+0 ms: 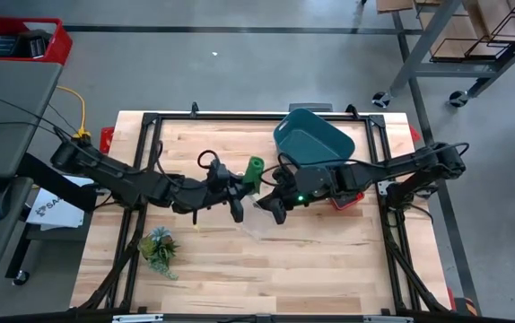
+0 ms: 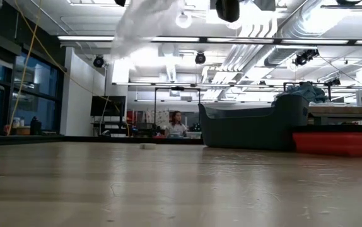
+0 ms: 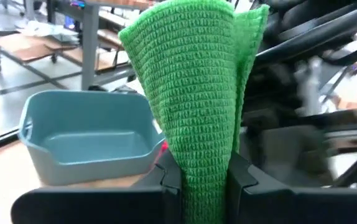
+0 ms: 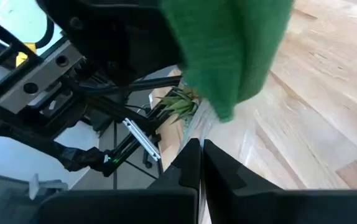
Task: Roll bandage
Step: Put the green bandage into the transparent zip bag
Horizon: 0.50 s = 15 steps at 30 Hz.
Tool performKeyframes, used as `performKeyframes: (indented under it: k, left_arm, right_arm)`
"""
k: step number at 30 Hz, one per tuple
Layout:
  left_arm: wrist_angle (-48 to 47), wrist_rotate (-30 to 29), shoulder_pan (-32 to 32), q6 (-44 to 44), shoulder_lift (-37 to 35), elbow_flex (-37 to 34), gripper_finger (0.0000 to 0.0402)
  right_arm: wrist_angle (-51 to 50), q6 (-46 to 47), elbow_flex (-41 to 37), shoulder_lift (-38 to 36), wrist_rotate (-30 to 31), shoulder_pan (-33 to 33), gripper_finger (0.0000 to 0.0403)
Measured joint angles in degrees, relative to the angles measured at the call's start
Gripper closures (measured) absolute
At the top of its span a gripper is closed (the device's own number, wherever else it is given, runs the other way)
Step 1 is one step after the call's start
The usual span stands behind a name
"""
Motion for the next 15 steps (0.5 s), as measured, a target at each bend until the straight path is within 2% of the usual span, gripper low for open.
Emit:
performKeyframes:
  k: [4,12,15]
  left_arm:
    - [3.69,-0.29,-1.32,1.32,0.0,0.0,0.0362]
    - [1.18,-2.91,-1.28,1.19,1.39,0.07,0.0362]
    - [2.22,-1.77,-0.52,1.19,2.2,0.07,0.0362]
  right_arm:
    - [-0.46,-1.68,0.02,-0.05,0.07,-0.53,0.0403]
    - [-0.09,-3.6,0.04,-0.05,-1.26,-2.34,0.0403]
    - [-0.18,-4.02,0.04,-0.05,-1.85,-2.83,0.0403]
